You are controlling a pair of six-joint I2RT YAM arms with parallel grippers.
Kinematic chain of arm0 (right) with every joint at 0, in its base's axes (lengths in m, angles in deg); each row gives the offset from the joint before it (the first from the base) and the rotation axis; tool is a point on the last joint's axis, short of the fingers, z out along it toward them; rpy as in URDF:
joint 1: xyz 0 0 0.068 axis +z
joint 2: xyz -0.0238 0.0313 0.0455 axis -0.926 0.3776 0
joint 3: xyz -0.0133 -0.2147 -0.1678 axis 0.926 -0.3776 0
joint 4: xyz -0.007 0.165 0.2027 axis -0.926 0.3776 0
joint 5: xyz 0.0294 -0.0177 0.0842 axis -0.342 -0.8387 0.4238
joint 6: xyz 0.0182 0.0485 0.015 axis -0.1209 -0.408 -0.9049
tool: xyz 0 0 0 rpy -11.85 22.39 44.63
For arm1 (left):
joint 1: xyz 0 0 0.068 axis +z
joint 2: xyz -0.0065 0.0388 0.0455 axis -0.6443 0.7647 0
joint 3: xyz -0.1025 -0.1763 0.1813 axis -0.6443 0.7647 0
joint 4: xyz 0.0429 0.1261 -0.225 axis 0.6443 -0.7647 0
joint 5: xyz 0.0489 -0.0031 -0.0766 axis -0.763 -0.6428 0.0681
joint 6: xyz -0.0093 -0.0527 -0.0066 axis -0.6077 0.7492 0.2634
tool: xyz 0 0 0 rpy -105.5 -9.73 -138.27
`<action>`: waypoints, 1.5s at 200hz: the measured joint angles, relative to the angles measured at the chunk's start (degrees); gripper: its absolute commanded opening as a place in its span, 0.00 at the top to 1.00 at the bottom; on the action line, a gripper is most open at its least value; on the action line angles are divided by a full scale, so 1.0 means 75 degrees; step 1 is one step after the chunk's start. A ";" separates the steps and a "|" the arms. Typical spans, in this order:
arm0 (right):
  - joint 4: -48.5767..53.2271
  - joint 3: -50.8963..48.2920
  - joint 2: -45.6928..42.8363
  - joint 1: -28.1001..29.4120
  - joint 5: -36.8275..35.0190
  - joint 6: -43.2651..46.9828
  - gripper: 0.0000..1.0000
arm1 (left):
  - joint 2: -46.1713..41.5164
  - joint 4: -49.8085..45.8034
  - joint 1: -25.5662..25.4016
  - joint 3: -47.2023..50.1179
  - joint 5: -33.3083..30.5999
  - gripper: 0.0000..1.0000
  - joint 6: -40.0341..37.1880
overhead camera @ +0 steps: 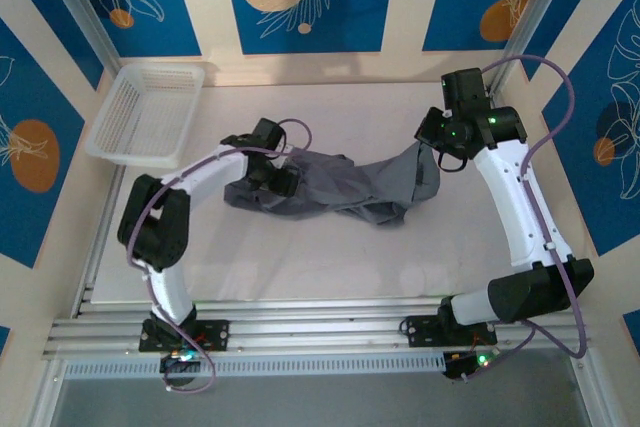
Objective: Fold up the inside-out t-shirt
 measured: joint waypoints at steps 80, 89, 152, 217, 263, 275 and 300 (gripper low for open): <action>-0.0032 -0.0172 -0.0166 -0.0085 0.0143 -0.0026 1.00 | 0.0513 0.0251 -0.0044 -0.0976 -0.1886 0.51 -0.0778; -0.0029 -0.0172 -0.0169 -0.0108 0.0152 -0.0026 1.00 | 0.0638 0.0297 -0.0035 -0.1119 -0.1868 0.53 -0.0880; -0.0047 -0.0233 -0.0291 -0.0274 0.0297 -0.0023 1.00 | 0.0871 0.0423 -0.0026 -0.1189 -0.1000 1.00 -0.1964; 0.0015 -0.0067 -0.0309 -0.0737 0.0688 -0.0079 1.00 | 0.0664 -0.0309 0.0431 -0.2334 -0.0265 1.00 -0.1673; 0.0079 0.2107 -0.0268 -0.2801 0.1294 -0.0373 1.00 | -0.0691 -0.0764 0.3203 -0.4736 0.2183 1.00 0.0935; 0.0050 0.2888 -0.0172 -0.3080 0.1469 -0.0402 1.00 | -0.1122 -0.0694 0.4153 -0.4908 0.3101 1.00 0.1652; 0.0032 0.4680 0.0358 -0.3153 0.2122 -0.0358 1.00 | -0.1437 -0.1110 0.4756 -0.5706 0.4430 1.00 0.2043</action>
